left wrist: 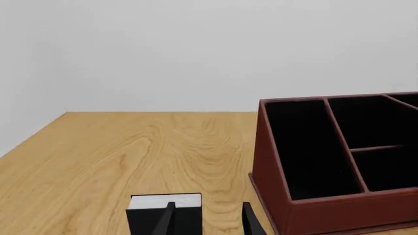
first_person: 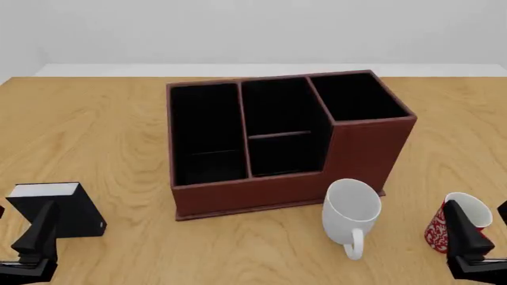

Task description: Pick up the red mug and place it to the right of the caddy.

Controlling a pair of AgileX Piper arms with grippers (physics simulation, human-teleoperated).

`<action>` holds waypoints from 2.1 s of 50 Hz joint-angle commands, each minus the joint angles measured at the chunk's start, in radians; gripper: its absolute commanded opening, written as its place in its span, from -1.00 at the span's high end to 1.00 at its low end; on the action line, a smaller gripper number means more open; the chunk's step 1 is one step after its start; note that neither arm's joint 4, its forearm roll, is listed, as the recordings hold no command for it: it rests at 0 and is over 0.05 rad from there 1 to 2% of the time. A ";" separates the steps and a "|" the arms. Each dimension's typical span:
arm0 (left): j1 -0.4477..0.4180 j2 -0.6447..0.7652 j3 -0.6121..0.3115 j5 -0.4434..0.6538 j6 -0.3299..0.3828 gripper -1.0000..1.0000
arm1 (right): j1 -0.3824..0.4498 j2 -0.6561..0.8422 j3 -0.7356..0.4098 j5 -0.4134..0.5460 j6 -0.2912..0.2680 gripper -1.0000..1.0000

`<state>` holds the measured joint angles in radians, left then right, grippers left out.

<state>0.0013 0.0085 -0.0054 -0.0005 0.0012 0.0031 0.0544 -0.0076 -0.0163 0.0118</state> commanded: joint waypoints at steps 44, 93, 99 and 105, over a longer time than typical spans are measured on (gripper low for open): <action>-0.001 -0.001 0.001 -0.001 -0.001 -1.00 | -0.179 0.313 -0.726 0.654 -0.268 -1.00; -0.001 -0.001 0.001 -0.001 -0.001 -1.00 | -0.272 0.282 -0.400 0.660 -0.224 -1.00; -0.001 -0.001 0.001 -0.001 -0.001 -1.00 | -0.275 0.303 -0.369 0.629 -0.222 -1.00; -0.001 -0.001 0.001 -0.001 -0.001 -1.00 | -0.279 0.327 -0.342 0.593 -0.218 -1.00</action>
<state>0.0000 0.0075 -0.0043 -0.0019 0.0000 -0.2695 0.3515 -0.4066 0.6320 -0.2128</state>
